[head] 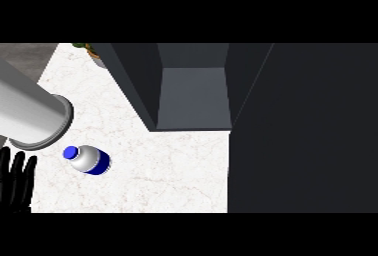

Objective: Pick up the bottled water, place it into the cabinet and close the cabinet

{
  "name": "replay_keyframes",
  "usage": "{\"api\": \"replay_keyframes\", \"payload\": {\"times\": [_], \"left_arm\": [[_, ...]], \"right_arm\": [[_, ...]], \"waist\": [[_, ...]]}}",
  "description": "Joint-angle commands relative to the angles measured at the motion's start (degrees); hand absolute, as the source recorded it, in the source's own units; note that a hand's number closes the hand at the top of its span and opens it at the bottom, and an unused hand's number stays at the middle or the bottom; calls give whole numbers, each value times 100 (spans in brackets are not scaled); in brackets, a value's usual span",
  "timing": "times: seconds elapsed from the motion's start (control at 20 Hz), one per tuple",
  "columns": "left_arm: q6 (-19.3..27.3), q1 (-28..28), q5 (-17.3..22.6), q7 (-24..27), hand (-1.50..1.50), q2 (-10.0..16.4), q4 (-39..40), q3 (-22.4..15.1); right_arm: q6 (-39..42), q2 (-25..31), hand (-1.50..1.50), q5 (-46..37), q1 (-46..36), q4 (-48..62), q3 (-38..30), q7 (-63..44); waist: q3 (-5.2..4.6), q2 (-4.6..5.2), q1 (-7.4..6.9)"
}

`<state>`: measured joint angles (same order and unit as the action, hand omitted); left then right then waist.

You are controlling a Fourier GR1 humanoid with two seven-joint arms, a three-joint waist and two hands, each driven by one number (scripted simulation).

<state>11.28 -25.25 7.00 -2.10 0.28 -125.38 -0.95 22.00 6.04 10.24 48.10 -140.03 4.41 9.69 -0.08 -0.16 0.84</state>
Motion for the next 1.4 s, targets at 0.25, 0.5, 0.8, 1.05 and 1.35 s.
{"api": "replay_keyframes", "payload": {"times": [0.25, 0.5, 0.8, 1.05, 1.35], "left_arm": [[-447, 318, 311, 821, -150, 159, 1660, 604], [-627, 971, 405, 1288, -150, 203, 2972, 864], [-866, 1464, 479, 1992, -150, 294, 4168, 1194], [-691, 2245, 504, 2210, -150, 347, 5093, 1482], [-917, 2327, 504, 2963, -150, 337, 6023, 1620]], "right_arm": [[169, 60, -150, 357, 872, -1287, 7, -95], [399, 194, -150, 557, 1017, -971, -244, 278], [510, 85, -150, 186, 1438, -924, -215, 703], [615, 144, -150, 425, 1738, -1104, -407, 817], [769, 112, -150, 291, 1796, -1024, -392, 1074]], "waist": [[-2, 1, 17], [-1, 11, 45], [-2, 12, 42], [-3, 21, 69], [-2, 12, 49]]}}
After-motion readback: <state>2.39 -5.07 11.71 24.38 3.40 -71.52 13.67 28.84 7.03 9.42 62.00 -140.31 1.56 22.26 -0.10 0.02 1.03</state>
